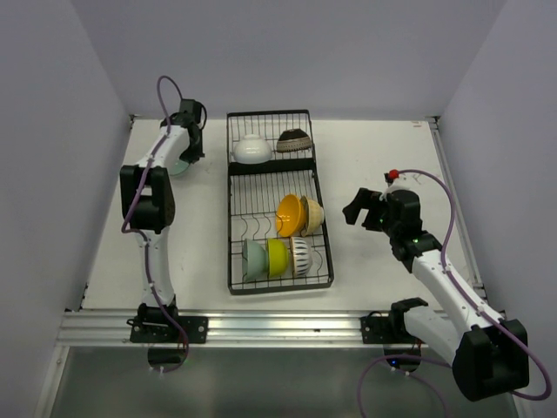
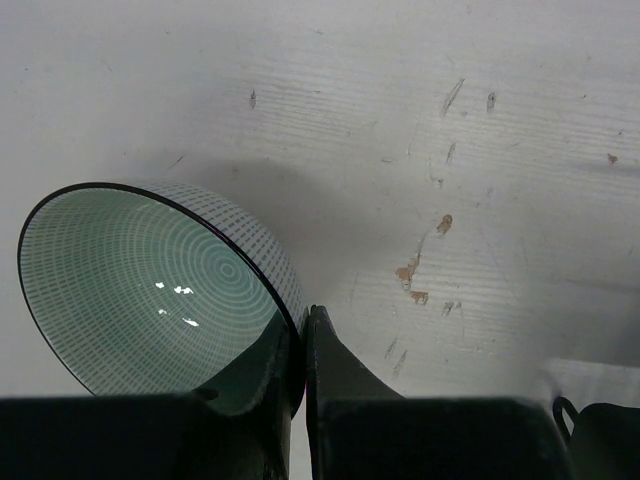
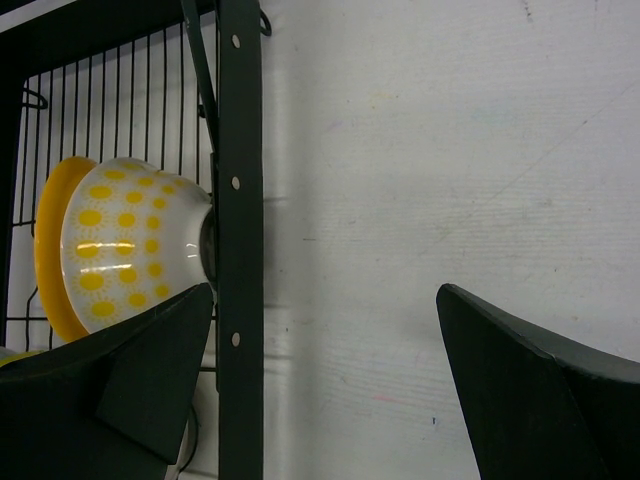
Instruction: Unload the bowls from the dish rack
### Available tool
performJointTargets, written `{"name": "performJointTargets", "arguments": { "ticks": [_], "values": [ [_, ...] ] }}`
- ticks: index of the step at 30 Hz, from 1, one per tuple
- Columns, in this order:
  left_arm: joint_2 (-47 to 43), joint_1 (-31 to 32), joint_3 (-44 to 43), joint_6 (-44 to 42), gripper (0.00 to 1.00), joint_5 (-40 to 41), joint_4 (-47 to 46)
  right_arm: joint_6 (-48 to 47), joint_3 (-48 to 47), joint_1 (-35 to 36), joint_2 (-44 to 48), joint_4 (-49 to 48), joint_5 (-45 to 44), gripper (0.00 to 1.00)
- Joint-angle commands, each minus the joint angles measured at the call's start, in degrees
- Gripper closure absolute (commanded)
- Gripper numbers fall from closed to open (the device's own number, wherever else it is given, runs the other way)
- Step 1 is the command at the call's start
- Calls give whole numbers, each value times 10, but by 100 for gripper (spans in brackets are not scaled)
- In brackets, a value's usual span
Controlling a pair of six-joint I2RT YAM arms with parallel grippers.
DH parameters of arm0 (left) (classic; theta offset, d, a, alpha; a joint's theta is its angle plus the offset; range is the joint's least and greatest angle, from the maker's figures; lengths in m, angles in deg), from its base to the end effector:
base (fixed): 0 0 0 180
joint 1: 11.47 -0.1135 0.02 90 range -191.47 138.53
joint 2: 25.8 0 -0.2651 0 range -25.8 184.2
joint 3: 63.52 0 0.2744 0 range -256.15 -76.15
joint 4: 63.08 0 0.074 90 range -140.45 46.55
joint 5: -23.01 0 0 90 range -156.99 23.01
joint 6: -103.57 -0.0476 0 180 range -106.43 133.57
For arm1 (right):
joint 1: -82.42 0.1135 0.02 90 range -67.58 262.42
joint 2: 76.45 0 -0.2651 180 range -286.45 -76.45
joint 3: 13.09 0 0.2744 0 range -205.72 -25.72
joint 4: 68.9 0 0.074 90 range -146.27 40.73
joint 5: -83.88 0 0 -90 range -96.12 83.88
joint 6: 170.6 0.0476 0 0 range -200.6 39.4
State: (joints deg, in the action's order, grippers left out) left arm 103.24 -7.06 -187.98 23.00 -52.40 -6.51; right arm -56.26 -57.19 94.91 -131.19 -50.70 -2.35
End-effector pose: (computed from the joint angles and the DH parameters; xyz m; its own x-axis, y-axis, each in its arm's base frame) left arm 0.5178 -0.0279 0.1923 -0.8538 -0.0932 -0.5121 -0.1892 0.9721 0.1386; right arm 0.2366 0.0556 0.2207 -0.5412 0.3013 -0.7850 -0.0538 0.9193 0.3899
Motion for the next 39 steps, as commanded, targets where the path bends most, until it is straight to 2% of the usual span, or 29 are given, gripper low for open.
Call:
{"name": "performJointTargets", "arguments": {
  "ticks": [1,9,11,14,15,18,21,27,35,39],
  "values": [
    [1,-8,-3,-2,92,11,-18,-9,-13,3,-1,-9,-14,2],
    [3,-8,14,-3,91,13,-25,-9,-13,4,-2,-9,-15,1],
    [2,-9,18,-2,84,12,-25,-10,-13,5,-3,-9,-16,1],
    [-4,-9,20,-3,69,6,-29,-9,-13,4,-2,-9,-15,2],
    [-4,-9,20,-2,62,3,-31,-10,-13,4,-2,-9,-15,1],
    [-7,-9,20,-1,52,-2,-29,-9,-13,4,0,-9,-16,1],
    [-19,-9,24,-1,46,1,-29,-10,-11,5,1,-10,-16,1],
    [-71,-9,28,0,39,-13,-36,-9,-11,4,-3,-9,-15,1],
    [-147,-10,25,-5,36,28,-20,-8,-11,4,-7,-9,-12,1],
    [-257,-10,91,9,35,-24,-46,-7,-14,4,-13,-7,-11,1]
  ]
}}
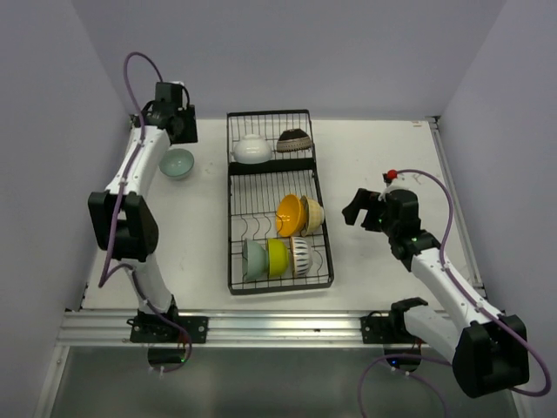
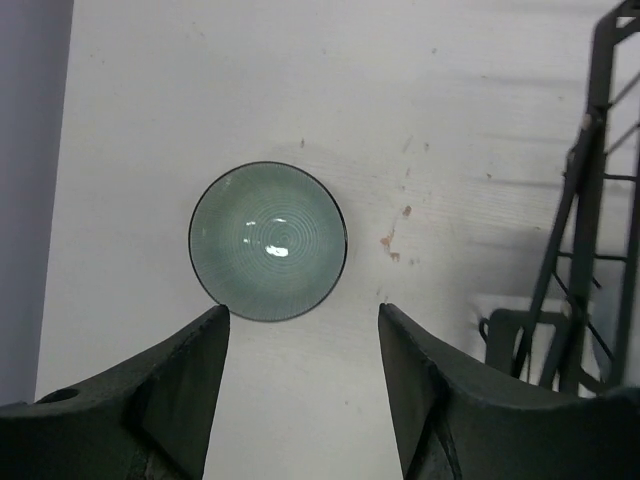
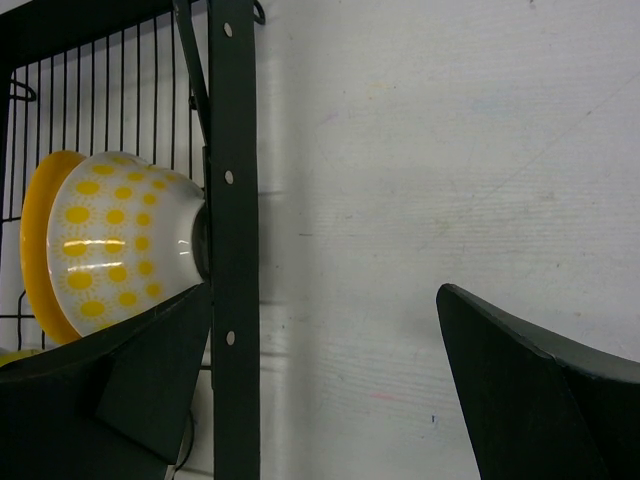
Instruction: Unload the bowls from the dish rack
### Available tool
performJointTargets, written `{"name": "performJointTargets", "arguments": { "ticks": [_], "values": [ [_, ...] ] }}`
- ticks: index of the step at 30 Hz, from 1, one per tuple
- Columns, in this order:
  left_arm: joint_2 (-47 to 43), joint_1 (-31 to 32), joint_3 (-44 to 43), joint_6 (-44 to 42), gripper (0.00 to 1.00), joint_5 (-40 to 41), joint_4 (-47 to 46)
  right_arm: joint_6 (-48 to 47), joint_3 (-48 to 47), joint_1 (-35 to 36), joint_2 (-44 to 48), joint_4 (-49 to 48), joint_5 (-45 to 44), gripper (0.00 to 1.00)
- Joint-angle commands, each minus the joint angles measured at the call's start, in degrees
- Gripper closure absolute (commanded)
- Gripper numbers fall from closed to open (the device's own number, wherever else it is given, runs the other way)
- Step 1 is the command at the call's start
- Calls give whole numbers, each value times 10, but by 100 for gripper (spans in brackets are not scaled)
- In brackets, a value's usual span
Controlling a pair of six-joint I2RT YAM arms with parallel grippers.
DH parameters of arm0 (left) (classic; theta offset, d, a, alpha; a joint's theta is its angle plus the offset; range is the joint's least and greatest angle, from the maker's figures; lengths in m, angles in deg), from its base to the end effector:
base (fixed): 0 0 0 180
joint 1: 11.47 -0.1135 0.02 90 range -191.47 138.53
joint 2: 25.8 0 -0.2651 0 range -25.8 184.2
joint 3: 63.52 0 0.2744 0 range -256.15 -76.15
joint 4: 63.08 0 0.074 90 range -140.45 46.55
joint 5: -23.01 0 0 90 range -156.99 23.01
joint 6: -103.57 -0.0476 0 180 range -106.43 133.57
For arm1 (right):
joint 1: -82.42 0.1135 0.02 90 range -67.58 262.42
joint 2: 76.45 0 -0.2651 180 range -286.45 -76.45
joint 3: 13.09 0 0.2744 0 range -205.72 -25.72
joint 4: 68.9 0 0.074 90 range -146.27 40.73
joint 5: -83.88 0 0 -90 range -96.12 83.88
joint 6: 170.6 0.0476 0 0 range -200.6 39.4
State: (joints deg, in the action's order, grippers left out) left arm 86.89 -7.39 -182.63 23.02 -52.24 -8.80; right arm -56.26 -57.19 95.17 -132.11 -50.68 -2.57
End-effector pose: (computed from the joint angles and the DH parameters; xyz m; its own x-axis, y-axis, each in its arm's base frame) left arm 0.4751 -0.0217 0.2998 -0.7129 -0.1083 -0.6928 -0.2216 0.9722 0.0761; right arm 0.2381 0.0569 0.2171 -0.5538 0.2965 -0.7781 -0.0488 0.9213 0.3857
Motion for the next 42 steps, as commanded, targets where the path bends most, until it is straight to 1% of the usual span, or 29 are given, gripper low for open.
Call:
{"name": "performJointTargets", "arguments": {
  "ticks": [1,2,3,4,5,6,7,8,9,10,11,12,13,15,16,23,25,31,33,37,42],
  "values": [
    [-117,-6,57,18,35,-61,-33,-8,-15,3,-5,-6,-9,1],
    [-140,-6,113,21,35,-86,-45,-8,-15,2,-5,-6,-10,2],
    [-189,-6,143,28,35,-113,-76,-8,-15,3,-5,-5,-10,1],
    [-216,-6,185,42,35,-178,-101,-8,-14,2,-4,-6,-11,2],
    [-266,-6,252,50,35,-210,-124,-8,-14,2,-3,-5,-11,2],
    [-289,-6,289,60,35,-238,-168,-7,-13,2,-3,-5,-12,1],
    [-309,-5,316,75,35,-285,-187,-6,-13,2,-4,-6,-12,2],
    [-340,-4,336,82,35,-305,-198,-7,-12,2,-4,-7,-13,2],
    [-355,-1,380,88,35,-323,-227,-6,-13,3,-4,-5,-12,1],
    [-369,6,397,101,35,-354,-242,-7,-13,3,-4,-4,-12,1],
    [-393,14,418,108,35,-363,-276,-7,-12,2,-5,-4,-14,2],
    [-402,26,431,108,35,-369,-285,-7,-12,2,-4,-4,-14,1],
    [-406,56,441,107,35,-361,-287,-7,-11,2,-3,-4,-15,2],
    [-404,94,442,100,35,-341,-287,-7,-11,2,-5,-4,-17,1],
    [-400,127,446,101,35,-333,-291,-6,-11,2,-5,-4,-18,1],
    [-354,196,486,145,40,-352,-368,-6,-11,2,-7,-4,-21,1],
    [-340,218,484,152,43,-357,-387,-7,-12,2,-10,-4,-21,2],
    [-294,281,470,164,45,-334,-431,-7,-14,2,-12,-3,-21,2],
    [-272,293,464,167,48,-336,-434,-7,-14,2,-12,-5,-20,2],
    [-242,321,455,174,48,-316,-431,-7,-14,2,-12,-5,-20,1],
    [-218,335,455,188,48,-319,-445,-8,-14,2,-12,-6,-19,1]
  ]
}}
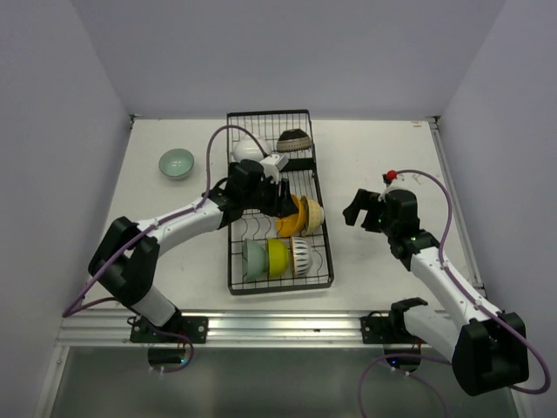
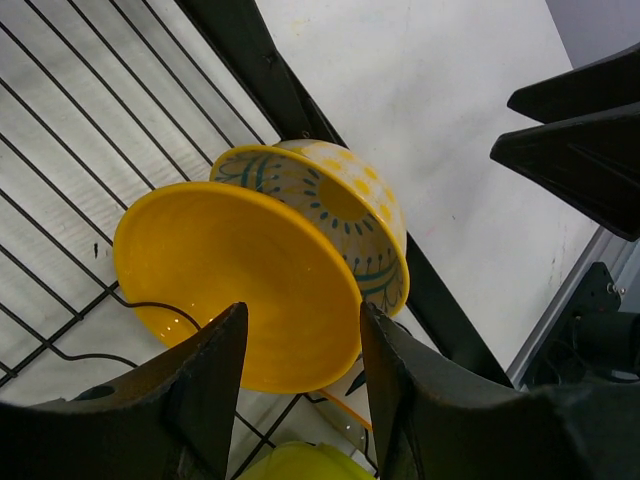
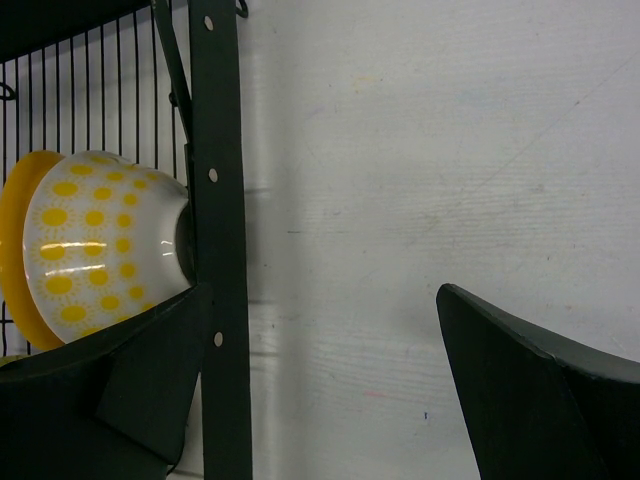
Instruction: Unload the bowls from the dish rack
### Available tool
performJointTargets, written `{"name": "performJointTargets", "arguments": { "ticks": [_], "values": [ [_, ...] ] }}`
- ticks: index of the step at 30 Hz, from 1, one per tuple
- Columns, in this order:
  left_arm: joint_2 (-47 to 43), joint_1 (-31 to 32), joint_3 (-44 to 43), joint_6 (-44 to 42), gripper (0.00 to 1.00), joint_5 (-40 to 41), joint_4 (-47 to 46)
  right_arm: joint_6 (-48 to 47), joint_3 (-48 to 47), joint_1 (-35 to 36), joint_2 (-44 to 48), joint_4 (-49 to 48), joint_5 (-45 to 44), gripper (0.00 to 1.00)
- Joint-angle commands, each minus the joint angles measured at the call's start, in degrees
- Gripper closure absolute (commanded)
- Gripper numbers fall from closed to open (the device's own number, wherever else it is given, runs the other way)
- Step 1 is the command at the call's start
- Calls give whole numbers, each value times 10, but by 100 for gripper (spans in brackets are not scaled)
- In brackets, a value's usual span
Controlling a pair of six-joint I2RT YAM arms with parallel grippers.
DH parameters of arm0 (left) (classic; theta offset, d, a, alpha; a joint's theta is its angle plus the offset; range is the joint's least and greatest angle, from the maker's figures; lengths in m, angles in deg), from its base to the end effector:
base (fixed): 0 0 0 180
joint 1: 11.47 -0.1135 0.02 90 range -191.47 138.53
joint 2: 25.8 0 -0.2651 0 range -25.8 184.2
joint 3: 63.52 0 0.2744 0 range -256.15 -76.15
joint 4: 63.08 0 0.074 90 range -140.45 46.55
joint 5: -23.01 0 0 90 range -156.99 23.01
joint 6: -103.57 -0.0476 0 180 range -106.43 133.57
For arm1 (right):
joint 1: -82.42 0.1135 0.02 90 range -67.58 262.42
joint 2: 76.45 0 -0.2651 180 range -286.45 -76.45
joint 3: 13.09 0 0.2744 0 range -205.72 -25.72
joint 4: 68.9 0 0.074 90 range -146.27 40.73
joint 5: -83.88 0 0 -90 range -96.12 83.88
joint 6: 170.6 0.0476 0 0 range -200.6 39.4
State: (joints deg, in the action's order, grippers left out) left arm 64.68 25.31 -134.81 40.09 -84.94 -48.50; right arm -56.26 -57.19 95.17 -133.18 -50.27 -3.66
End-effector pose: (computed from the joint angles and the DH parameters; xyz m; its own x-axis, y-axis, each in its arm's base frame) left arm 0.2960 -0.2396 0.2221 -0.7443 0.0261 -0.6673 0.4945 0.6931 -0.5245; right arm 0.2397 0.0563 0.2121 -0.5668 0.2939 -0.7697 -0.0249 0.9277 0.3726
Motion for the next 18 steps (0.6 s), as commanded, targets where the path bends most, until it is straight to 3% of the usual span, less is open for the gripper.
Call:
{"name": "performJointTargets", "arguments": {
  "ticks": [1,18],
  "values": [
    [6,11,-24,18,48,8,-51,-8,-14,3,-1,-11,-8,1],
    [50,32,-34,31,53,26,-49,-9,-14,2,-1,-10,-8,1]
  ]
}}
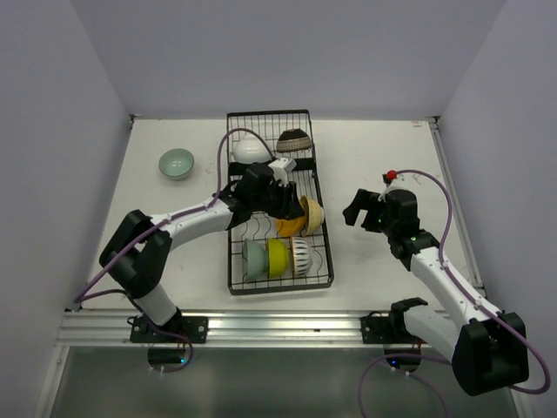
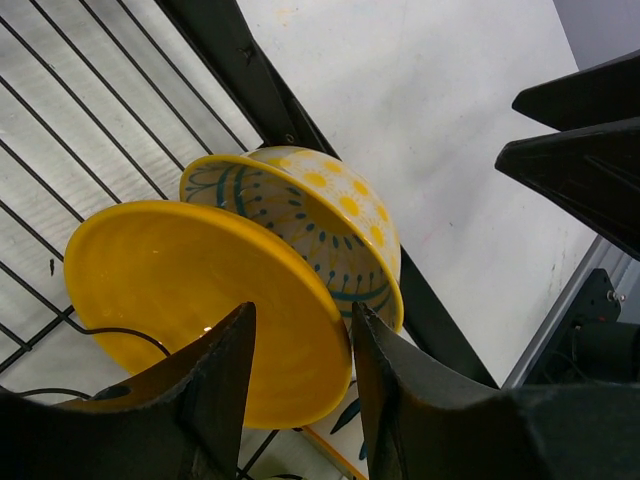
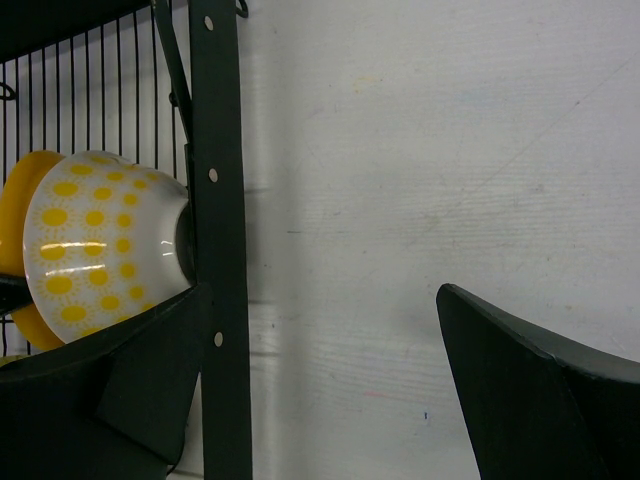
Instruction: Unload the bowls from the dish rack
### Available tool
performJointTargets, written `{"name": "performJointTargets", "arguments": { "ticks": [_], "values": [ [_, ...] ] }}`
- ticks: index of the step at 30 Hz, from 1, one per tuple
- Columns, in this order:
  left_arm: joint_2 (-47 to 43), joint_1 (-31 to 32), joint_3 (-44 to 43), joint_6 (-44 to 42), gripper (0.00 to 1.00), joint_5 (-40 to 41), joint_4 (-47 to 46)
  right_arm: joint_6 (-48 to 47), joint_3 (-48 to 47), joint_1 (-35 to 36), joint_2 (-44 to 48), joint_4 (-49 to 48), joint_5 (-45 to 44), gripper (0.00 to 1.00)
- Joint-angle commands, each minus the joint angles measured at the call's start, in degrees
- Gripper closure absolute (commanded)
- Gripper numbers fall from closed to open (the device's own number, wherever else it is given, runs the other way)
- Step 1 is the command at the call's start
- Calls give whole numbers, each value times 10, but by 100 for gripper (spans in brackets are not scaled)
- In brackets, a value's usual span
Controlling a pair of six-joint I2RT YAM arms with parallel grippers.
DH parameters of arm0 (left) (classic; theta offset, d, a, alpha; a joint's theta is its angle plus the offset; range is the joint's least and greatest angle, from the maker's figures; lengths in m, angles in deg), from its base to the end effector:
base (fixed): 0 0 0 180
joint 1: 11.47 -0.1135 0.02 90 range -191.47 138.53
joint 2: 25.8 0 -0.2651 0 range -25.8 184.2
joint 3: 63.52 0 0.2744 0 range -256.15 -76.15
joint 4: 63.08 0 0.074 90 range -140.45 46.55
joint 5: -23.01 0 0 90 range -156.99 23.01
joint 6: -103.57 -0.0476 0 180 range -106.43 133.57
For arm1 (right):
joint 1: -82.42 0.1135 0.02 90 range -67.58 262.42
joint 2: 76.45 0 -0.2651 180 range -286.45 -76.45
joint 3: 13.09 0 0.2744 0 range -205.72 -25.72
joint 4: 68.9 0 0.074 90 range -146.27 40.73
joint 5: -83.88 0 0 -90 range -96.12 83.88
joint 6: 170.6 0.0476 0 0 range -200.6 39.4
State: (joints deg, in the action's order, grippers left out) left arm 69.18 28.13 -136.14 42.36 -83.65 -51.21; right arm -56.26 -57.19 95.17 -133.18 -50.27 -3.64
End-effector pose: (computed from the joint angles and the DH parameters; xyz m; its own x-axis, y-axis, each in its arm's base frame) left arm 0.2962 -0.2627 0.2059 -0.7619 0.0315 -0.6469 0.4865 0.6872 -0.5395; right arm 0.2397 0.0564 0.2121 -0.5669 0.2939 -0.7696 -0.0252 0.9276 0.3728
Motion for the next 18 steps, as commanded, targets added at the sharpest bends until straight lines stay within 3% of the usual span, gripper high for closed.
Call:
{"name": "performJointTargets", "arguments": {
  "ticks": [1,10,18],
  "values": [
    [6,6,-22,10,53,14,-22,-8,-13,3,-1,-10,-8,2],
    [19,23,-26,22,61,29,-32,-8,-14,2,-1,-11,-10,1],
    [12,28,-16,25,80,63,-6,-8,-13,3,0,-11,-11,2]
  ]
}}
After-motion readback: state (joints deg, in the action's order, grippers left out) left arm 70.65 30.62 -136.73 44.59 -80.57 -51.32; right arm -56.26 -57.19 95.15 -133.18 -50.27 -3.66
